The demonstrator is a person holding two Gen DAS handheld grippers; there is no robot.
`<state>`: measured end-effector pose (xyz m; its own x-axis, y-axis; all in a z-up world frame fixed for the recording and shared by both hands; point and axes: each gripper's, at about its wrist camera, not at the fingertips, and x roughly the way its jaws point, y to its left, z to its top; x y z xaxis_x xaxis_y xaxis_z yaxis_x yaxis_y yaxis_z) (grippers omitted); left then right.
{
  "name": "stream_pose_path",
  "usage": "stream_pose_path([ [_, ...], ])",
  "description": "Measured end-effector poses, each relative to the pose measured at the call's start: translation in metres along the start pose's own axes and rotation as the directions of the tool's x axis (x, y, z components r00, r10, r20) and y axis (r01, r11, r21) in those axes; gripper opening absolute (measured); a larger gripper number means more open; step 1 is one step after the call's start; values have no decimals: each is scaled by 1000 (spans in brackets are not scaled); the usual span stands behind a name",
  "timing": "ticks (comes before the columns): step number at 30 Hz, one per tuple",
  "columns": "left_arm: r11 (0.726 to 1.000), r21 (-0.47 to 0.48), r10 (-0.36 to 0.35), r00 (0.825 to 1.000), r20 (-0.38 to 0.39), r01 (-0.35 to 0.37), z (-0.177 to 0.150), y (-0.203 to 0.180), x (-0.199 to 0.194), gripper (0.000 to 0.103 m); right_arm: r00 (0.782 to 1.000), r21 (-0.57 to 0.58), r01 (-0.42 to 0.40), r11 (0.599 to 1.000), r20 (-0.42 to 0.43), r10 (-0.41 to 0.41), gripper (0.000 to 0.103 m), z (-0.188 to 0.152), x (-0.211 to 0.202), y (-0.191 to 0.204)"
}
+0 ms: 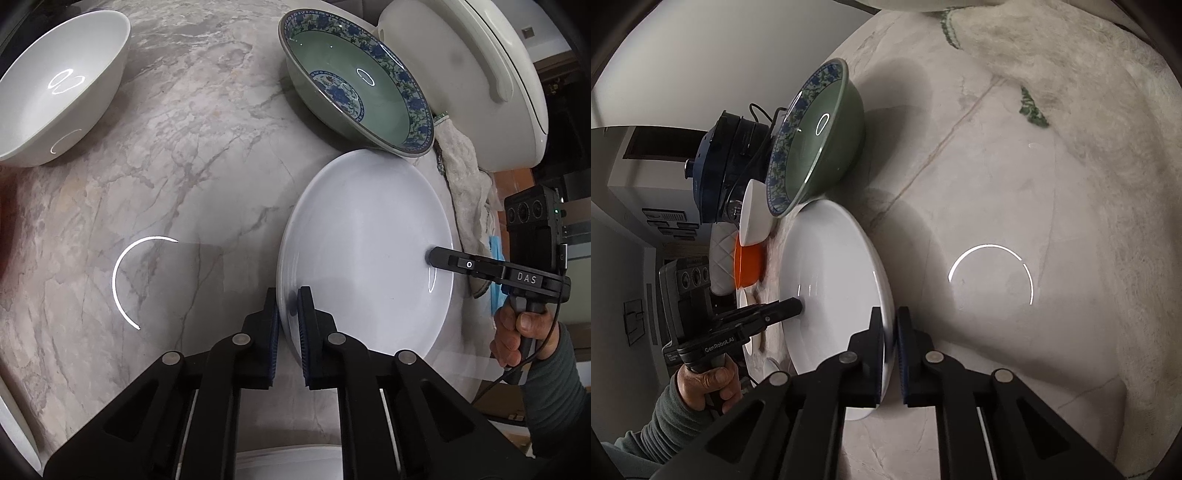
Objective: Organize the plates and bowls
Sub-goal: 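Lift the small white plate with both tools and carry it over the large plate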
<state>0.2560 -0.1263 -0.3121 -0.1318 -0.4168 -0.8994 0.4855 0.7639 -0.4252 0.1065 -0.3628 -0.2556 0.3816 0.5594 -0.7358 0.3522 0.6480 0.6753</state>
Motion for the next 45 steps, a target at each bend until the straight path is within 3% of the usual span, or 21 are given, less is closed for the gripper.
stream_pose_path([
  [11,1000,-3,-22,1000,2,22,-17,-9,-26,8,1000,-6,-1,1000,4,1,9,-4,-10,14],
  [28,997,-29,-68,993,98,71,-66,-11,-105,8,1000,-66,-14,998,15,15,9,-31,-31,65],
  [45,987,-136,-64,983,174,89,-166,24,-182,8,998,-160,-46,986,-50,38,9,-76,-10,134],
])
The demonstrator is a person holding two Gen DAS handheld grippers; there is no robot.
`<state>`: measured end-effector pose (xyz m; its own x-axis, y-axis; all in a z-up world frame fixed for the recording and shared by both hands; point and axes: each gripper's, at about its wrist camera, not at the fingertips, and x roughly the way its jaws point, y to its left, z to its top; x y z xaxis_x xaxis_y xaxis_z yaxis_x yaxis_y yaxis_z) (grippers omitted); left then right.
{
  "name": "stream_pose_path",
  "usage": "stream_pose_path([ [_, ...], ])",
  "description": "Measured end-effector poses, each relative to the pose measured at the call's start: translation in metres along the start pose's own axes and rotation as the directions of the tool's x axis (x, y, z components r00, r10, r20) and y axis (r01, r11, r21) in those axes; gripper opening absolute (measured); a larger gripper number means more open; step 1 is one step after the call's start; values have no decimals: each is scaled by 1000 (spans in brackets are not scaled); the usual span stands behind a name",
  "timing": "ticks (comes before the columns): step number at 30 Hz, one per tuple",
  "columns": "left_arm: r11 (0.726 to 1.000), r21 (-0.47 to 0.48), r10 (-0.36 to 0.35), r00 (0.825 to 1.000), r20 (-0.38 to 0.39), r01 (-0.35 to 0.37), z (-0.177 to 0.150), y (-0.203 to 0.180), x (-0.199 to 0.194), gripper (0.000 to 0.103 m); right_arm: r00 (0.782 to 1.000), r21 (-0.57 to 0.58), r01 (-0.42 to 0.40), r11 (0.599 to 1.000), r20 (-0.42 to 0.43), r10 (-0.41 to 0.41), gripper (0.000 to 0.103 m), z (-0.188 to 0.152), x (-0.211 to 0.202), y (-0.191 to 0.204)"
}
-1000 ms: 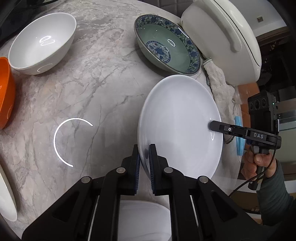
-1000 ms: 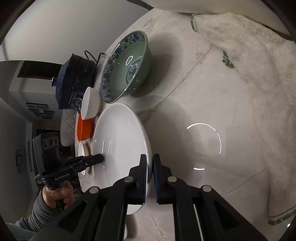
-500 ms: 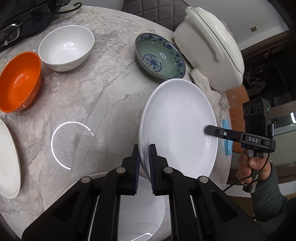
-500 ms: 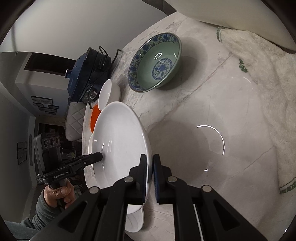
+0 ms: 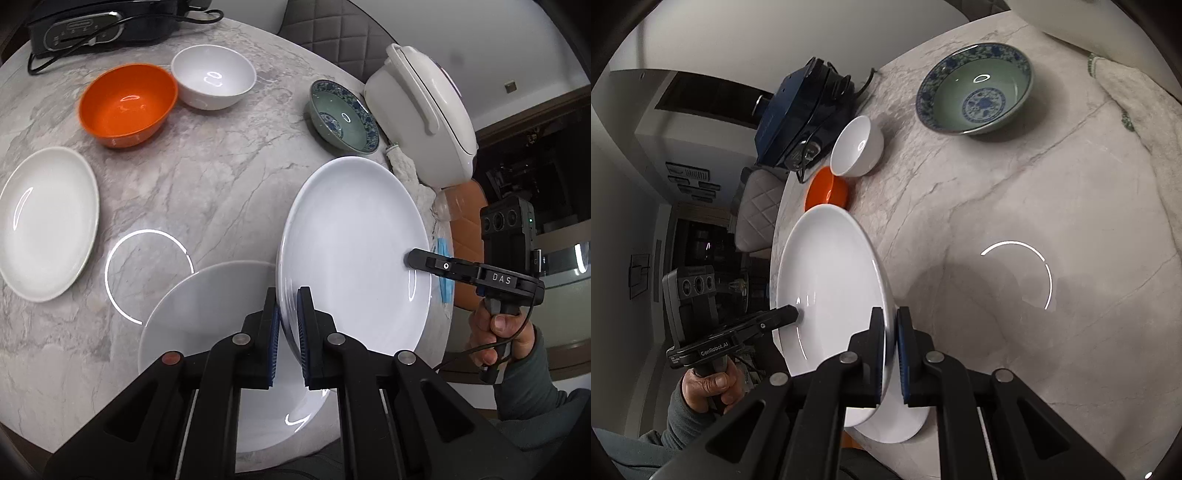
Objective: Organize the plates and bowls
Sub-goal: 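Lift the small white plate with both tools and carry it over the large plate, then lower the small white plate onto the large plate and open both tools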
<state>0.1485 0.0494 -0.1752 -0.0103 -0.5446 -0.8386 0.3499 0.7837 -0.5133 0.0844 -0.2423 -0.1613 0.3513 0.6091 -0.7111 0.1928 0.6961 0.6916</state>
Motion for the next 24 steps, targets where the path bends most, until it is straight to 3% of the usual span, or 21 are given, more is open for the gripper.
stream_pose_path([
  [11,988,-151,23,1000,2,-22,-73,64,-22,8,991,-61,-9,998,-131,1,9,-33,60,35],
  [24,974,-227,6,998,-57,-18,-113,92,22,8,974,-102,83,991,-203,-102,9,-59,95,21],
])
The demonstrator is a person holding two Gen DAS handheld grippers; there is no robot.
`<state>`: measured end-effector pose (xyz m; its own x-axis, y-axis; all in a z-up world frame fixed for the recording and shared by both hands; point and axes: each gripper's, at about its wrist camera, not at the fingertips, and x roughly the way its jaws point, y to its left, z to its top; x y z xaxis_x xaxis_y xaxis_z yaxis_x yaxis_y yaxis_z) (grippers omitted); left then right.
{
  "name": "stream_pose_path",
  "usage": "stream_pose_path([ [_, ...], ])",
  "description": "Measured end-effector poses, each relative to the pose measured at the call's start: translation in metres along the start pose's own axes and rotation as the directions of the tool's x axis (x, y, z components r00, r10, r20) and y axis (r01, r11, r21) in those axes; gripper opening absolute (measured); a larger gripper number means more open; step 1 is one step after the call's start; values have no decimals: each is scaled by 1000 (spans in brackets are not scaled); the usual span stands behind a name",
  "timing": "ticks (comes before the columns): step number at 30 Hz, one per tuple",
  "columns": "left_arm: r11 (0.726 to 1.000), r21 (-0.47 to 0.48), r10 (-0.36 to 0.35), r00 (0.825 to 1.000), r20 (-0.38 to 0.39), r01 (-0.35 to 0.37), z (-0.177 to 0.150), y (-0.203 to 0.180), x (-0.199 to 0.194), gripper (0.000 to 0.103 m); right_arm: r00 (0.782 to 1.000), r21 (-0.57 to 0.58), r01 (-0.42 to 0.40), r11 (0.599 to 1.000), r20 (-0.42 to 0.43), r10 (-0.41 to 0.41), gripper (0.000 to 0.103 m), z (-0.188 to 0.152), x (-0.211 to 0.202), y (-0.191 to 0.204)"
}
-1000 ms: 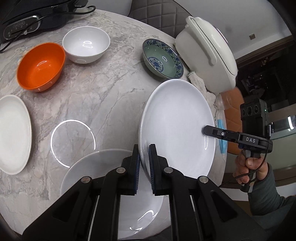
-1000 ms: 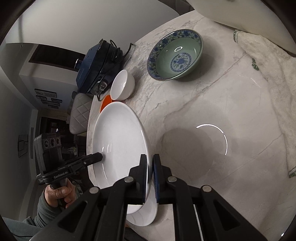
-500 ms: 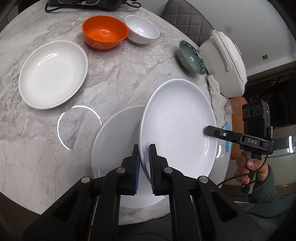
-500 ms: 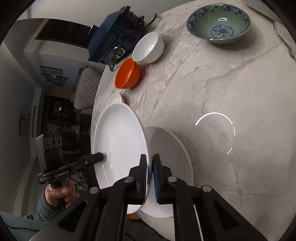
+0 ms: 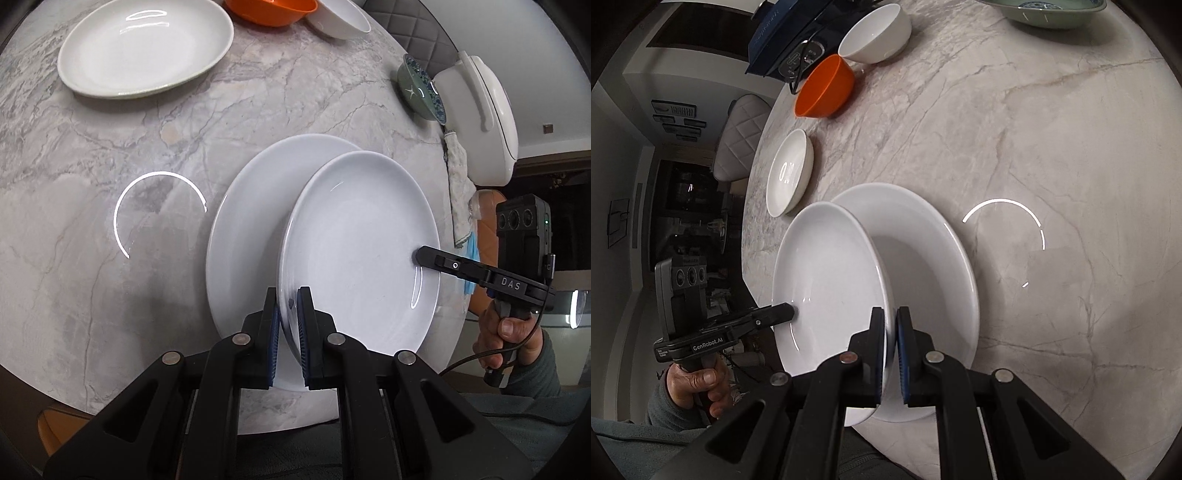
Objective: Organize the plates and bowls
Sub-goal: 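Lower the small white plate onto the large plate and open both tools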
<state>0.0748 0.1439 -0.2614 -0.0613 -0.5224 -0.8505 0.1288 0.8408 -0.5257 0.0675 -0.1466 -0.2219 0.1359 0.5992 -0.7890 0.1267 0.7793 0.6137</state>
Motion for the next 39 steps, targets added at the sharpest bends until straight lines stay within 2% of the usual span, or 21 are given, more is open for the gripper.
stream_pose_path([
  [11,998,18,56,998,-13,-56,5,5,29,8,998,-18,68,998,-13,-68,9,-3,17,-12],
  [15,999,8,53,999,-10,-53,4,8,36,8,995,-42,95,995,-17,-96,9,-4,21,-11],
  [28,998,-6,66,997,28,-66,4,9,32,9,992,-93,128,987,0,-129,9,-6,21,-6],
  [39,996,8,93,994,62,-94,0,6,29,10,973,-200,231,952,38,-228,10,-11,25,12],
])
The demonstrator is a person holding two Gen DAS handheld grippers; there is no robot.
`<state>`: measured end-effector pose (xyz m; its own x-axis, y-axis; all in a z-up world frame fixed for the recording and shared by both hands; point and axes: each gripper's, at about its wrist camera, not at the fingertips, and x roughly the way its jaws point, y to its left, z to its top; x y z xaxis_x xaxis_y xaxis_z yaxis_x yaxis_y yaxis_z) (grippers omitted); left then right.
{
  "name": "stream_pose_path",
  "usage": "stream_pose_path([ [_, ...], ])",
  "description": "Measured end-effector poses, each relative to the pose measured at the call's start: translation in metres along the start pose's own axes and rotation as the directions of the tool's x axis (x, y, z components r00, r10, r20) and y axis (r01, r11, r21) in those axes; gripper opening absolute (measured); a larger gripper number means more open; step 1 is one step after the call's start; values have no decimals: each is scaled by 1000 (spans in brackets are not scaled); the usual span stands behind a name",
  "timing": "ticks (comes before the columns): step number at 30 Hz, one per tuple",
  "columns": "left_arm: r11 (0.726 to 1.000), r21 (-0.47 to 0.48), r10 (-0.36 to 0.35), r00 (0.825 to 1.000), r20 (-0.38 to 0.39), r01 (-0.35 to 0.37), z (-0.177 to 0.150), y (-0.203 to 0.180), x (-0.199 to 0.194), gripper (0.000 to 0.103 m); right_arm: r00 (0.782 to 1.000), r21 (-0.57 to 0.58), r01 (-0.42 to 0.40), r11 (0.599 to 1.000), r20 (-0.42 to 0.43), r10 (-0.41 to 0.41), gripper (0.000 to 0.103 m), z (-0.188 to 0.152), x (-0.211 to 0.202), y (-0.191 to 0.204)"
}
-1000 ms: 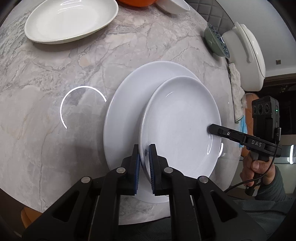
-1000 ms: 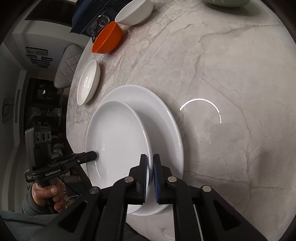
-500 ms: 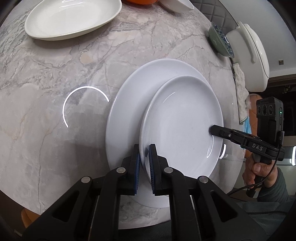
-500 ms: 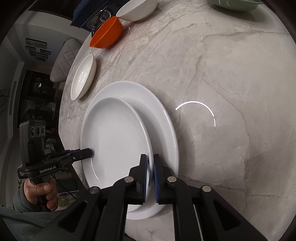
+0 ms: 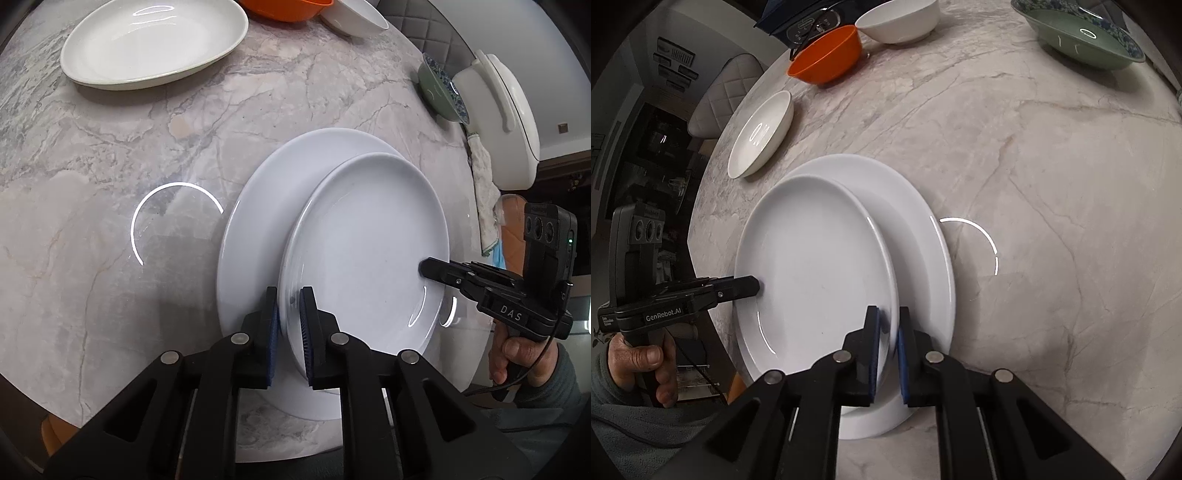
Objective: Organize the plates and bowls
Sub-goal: 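Lower the small white plate onto the large plate and open both tools, then move both tools to the white deep plate beside the orange bowl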
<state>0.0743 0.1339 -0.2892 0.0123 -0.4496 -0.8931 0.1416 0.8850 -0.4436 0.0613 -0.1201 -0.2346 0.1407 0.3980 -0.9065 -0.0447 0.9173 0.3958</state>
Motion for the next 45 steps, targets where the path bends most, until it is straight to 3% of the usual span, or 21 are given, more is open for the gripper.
stream_pose_path([
  [3,999,27,18,1000,12,-18,-1,-5,-1,16,999,-31,37,999,6,-37,11,0,0,6],
  [6,998,59,28,999,33,-30,-2,-13,-2,29,998,-50,67,997,9,-66,12,-1,0,11],
  [8,996,81,18,998,59,-23,-2,-19,-5,54,997,-61,83,995,11,-83,12,-2,0,14],
  [10,992,116,31,997,76,-40,-2,-27,-7,68,995,-72,98,993,15,-97,14,-2,0,16],
  [20,991,126,41,996,83,-51,-2,-30,-9,73,990,-113,137,984,33,-135,19,-2,0,22],
  [22,992,120,38,995,90,-49,-1,-28,-12,75,989,-118,144,982,39,-140,24,-3,-2,23],
  [24,992,112,45,994,101,-56,0,-26,-18,77,988,-125,148,981,54,-142,43,-2,-6,26],
  [25,993,104,43,993,110,-54,0,-24,-23,82,987,-133,157,979,64,-150,48,-2,-9,29],
  [27,994,84,53,988,143,-65,1,-18,-35,96,978,-150,197,969,101,-183,79,-2,-18,35],
  [28,995,71,62,985,160,-74,3,-14,-42,101,972,-159,216,963,131,-196,85,-2,-23,37],
  [32,991,-27,134,954,267,-132,12,18,-78,102,946,-206,293,934,207,-251,92,6,-43,46],
  [34,985,-72,173,918,357,-157,17,36,-99,102,939,-212,303,929,235,-252,92,15,-51,48],
  [36,982,-110,187,886,425,-155,24,54,-118,102,944,-205,273,940,246,-221,92,31,-57,49],
  [39,976,-153,208,877,433,-156,47,83,-136,102,967,-137,105,985,245,-69,93,64,-62,49],
  [40,974,-164,213,878,428,-156,57,94,-141,102,971,-108,25,994,241,2,93,77,-62,49],
  [43,969,-193,212,917,339,-153,90,127,-142,102,954,-36,-160,986,252,164,93,114,-55,55],
  [45,973,-189,192,917,348,-132,108,142,-143,101,942,-6,-237,972,244,231,93,138,-41,64],
])
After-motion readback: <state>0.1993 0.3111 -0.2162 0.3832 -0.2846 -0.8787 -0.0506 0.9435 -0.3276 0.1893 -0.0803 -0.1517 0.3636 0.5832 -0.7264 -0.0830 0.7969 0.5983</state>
